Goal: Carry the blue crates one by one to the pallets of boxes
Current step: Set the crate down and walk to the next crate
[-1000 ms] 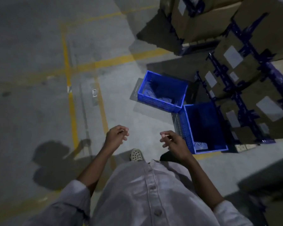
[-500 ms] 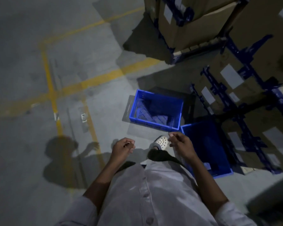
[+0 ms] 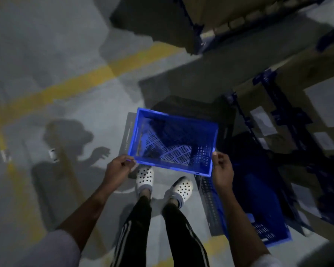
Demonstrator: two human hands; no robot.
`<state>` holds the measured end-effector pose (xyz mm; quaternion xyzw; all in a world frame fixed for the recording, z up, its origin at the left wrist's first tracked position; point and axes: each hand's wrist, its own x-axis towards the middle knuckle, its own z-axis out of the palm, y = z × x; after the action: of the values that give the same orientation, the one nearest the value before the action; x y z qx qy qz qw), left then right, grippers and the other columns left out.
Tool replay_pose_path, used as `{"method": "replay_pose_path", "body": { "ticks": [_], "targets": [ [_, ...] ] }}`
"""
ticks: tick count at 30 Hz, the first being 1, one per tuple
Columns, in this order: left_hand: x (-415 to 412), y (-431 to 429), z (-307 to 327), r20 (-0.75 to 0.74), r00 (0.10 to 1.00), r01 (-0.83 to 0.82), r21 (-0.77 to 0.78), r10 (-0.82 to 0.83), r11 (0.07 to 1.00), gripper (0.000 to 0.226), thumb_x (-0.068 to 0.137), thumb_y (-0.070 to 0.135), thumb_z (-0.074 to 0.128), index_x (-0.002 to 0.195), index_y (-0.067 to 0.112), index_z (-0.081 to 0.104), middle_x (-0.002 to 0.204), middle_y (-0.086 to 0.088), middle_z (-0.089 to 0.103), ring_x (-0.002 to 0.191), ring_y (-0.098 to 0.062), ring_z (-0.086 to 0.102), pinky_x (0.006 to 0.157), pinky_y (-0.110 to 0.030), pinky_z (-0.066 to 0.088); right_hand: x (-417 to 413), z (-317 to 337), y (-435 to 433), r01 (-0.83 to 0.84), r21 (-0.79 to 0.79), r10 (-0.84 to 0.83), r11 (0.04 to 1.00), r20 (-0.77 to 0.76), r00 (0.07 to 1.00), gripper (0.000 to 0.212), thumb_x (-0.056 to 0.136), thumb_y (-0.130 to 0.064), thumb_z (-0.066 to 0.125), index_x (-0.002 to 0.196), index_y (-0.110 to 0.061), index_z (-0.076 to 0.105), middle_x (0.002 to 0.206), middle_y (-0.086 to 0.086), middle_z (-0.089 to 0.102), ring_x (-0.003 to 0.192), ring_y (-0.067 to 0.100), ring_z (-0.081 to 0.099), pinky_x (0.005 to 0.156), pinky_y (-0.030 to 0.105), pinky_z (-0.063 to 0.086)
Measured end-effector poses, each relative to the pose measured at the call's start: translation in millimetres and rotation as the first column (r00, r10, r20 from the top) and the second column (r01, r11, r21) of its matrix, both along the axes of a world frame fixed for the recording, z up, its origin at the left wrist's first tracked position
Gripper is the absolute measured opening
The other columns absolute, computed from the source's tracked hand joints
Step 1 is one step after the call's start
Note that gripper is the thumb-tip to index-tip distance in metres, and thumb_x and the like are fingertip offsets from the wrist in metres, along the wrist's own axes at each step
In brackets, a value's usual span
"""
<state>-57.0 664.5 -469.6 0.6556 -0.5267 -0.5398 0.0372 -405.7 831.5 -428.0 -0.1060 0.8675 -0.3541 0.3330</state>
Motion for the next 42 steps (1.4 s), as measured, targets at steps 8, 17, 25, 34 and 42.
{"method": "replay_pose_path", "body": {
  "ticks": [8, 17, 25, 34, 42],
  "targets": [
    [-24, -85, -237, 0.397, 0.917, 0.127, -0.201, -0.038, 0.971, 0.117, 0.065, 0.087, 0.087, 0.152, 0.013, 0.062, 0.140, -0.022, 0.070, 0.127, -0.043, 0.069, 0.111, -0.058, 0.058, -27, -213, -17, 0.123, 0.328, -0.042, 0.937, -0.245, 0.969, 0.092, 0.095, -0.081, 0.064, 0.152, -0.009, 0.051, 0.145, 0.024, 0.057, 0.136, 0.045, 0.052, 0.113, 0.055, 0.042],
    [-24, -111, -322, 0.145, 0.981, -0.107, -0.153, 0.129, 0.982, 0.095, 0.058, 0.086, 0.099, 0.124, 0.020, 0.082, 0.103, 0.002, 0.087, 0.091, -0.015, 0.085, 0.081, -0.042, 0.069, -85, -324, -6, 0.214, 0.185, -0.236, 0.959, 0.107, 0.966, 0.118, 0.069, -0.093, 0.080, 0.155, -0.016, 0.055, 0.143, 0.008, 0.071, 0.130, 0.029, 0.069, 0.114, 0.056, 0.054],
    [-19, -124, -270, 0.030, 0.995, -0.092, 0.013, 0.092, 0.996, 0.063, 0.062, 0.067, 0.102, 0.086, 0.013, 0.081, 0.069, -0.003, 0.069, 0.055, -0.013, 0.055, 0.065, -0.035, 0.046, -95, -310, 2, 0.208, 0.150, -0.233, 0.966, 0.172, 0.957, 0.117, 0.060, -0.100, 0.079, 0.152, -0.031, 0.060, 0.144, 0.006, 0.066, 0.125, 0.031, 0.069, 0.113, 0.055, 0.055],
    [33, -109, -55, 0.040, 0.997, -0.073, 0.056, 0.071, 0.996, 0.053, 0.071, 0.053, 0.104, 0.085, 0.008, 0.079, 0.072, -0.019, 0.069, 0.053, -0.021, 0.061, 0.058, -0.032, 0.052, -68, -83, 6, 0.086, 0.163, -0.106, 0.983, 0.123, 0.987, 0.065, 0.102, -0.063, 0.071, 0.144, -0.014, 0.061, 0.121, 0.006, 0.068, 0.104, 0.026, 0.065, 0.090, 0.036, 0.046],
    [60, -74, 147, -0.132, 0.987, -0.100, -0.027, 0.096, 0.995, 0.045, 0.108, 0.048, 0.079, 0.081, 0.018, 0.057, 0.063, -0.015, 0.046, 0.047, -0.020, 0.039, 0.043, -0.028, 0.032, -31, 143, 56, 0.030, 0.130, -0.035, 0.991, 0.040, 0.999, 0.064, 0.113, -0.067, 0.040, 0.138, -0.010, 0.055, 0.133, 0.020, 0.063, 0.112, 0.036, 0.062, 0.090, 0.041, 0.042]
  ]
}}
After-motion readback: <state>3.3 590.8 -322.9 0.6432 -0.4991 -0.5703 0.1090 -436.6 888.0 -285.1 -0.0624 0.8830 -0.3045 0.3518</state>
